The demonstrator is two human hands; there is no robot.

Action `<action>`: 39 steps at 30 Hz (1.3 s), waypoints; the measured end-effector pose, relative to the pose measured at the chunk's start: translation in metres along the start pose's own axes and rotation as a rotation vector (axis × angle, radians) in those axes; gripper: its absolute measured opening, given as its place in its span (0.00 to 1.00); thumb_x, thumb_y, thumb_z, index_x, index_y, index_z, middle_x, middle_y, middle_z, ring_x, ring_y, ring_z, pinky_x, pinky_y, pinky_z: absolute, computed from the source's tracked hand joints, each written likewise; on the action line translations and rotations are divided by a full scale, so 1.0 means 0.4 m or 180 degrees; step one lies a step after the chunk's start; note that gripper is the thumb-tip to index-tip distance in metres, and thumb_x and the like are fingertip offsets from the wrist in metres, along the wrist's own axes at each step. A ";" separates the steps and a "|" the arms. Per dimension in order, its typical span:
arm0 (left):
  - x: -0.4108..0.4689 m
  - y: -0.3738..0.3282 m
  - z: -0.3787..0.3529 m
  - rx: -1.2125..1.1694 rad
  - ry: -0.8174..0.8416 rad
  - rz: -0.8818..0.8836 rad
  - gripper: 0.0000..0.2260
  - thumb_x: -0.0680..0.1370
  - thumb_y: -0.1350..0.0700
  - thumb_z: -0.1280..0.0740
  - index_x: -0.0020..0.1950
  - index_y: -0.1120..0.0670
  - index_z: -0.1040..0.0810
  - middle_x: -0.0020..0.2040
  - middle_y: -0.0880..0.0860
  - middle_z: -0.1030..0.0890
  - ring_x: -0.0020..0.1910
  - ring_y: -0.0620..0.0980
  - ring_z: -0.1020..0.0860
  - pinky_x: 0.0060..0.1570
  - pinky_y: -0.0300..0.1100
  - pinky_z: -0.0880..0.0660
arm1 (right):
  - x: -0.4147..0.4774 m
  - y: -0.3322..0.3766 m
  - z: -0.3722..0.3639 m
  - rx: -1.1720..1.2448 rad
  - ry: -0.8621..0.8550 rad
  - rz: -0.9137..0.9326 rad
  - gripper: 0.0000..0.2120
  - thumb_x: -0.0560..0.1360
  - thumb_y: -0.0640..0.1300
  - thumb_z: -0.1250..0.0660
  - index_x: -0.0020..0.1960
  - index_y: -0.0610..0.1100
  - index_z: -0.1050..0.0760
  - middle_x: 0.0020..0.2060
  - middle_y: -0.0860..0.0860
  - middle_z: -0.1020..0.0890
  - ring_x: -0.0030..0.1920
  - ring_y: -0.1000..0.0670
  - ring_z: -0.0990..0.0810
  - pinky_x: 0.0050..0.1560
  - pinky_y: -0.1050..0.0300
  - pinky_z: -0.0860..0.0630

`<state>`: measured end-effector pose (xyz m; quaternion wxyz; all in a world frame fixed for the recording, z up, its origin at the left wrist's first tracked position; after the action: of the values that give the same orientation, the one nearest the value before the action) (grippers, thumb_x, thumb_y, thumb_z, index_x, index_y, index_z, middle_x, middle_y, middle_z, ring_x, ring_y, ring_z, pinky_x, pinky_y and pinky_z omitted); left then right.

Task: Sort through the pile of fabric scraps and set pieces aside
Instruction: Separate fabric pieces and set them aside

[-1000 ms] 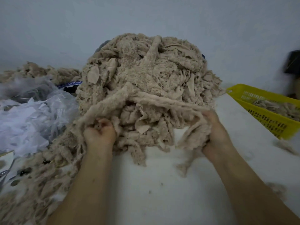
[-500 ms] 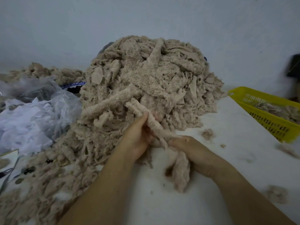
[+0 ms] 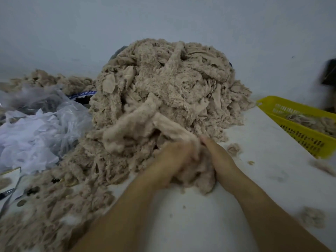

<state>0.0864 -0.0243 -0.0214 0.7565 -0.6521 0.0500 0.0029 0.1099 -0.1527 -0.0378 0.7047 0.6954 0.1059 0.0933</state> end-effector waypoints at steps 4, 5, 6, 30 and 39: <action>-0.010 0.012 -0.064 0.0429 0.0344 -0.0273 0.21 0.80 0.55 0.36 0.26 0.49 0.28 0.23 0.44 0.28 0.21 0.40 0.33 0.23 0.32 0.35 | -0.008 0.006 0.005 0.0324 0.0074 0.0009 0.12 0.69 0.65 0.32 0.45 0.61 0.16 0.41 0.59 0.14 0.42 0.61 0.15 0.36 0.70 0.23; -0.003 0.008 -0.042 0.0358 0.0070 -0.0356 0.20 0.81 0.54 0.36 0.28 0.49 0.29 0.24 0.43 0.29 0.23 0.40 0.33 0.25 0.34 0.34 | -0.007 0.008 0.004 0.0247 0.0050 0.0080 0.10 0.72 0.61 0.31 0.48 0.58 0.17 0.43 0.59 0.14 0.45 0.61 0.16 0.38 0.70 0.22; 0.002 0.003 -0.027 0.0362 -0.0096 -0.0463 0.19 0.82 0.52 0.36 0.30 0.49 0.31 0.25 0.43 0.30 0.25 0.41 0.33 0.27 0.35 0.35 | -0.004 0.008 0.004 0.0088 -0.0012 0.0142 0.06 0.77 0.56 0.33 0.50 0.57 0.19 0.44 0.60 0.14 0.46 0.61 0.16 0.39 0.71 0.23; 0.008 0.003 -0.009 -0.0380 -0.0087 -0.0570 0.07 0.75 0.38 0.30 0.52 0.33 0.19 0.52 0.33 0.17 0.52 0.31 0.20 0.50 0.27 0.25 | -0.004 0.015 0.010 0.0560 -0.0349 0.0236 0.19 0.80 0.44 0.38 0.37 0.58 0.16 0.39 0.56 0.14 0.42 0.59 0.15 0.39 0.65 0.21; 0.021 0.025 0.015 -0.1620 -0.0443 0.0148 0.14 0.76 0.43 0.33 0.50 0.49 0.13 0.52 0.54 0.13 0.52 0.51 0.15 0.58 0.49 0.22 | -0.005 0.014 0.032 -0.0034 -0.0858 0.0244 0.12 0.77 0.63 0.38 0.49 0.59 0.19 0.43 0.63 0.16 0.48 0.61 0.18 0.48 0.61 0.25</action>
<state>0.0945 -0.0175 -0.0309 0.5695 -0.8183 0.0105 0.0777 0.1114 -0.1654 -0.0322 0.7121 0.7014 -0.0168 0.0265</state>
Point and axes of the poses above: each hand's wrist, its own x-axis towards the middle knuckle, its own z-axis out of the back of the hand, y = z × x, the point moved 5 cm from there along x, towards the middle knuckle
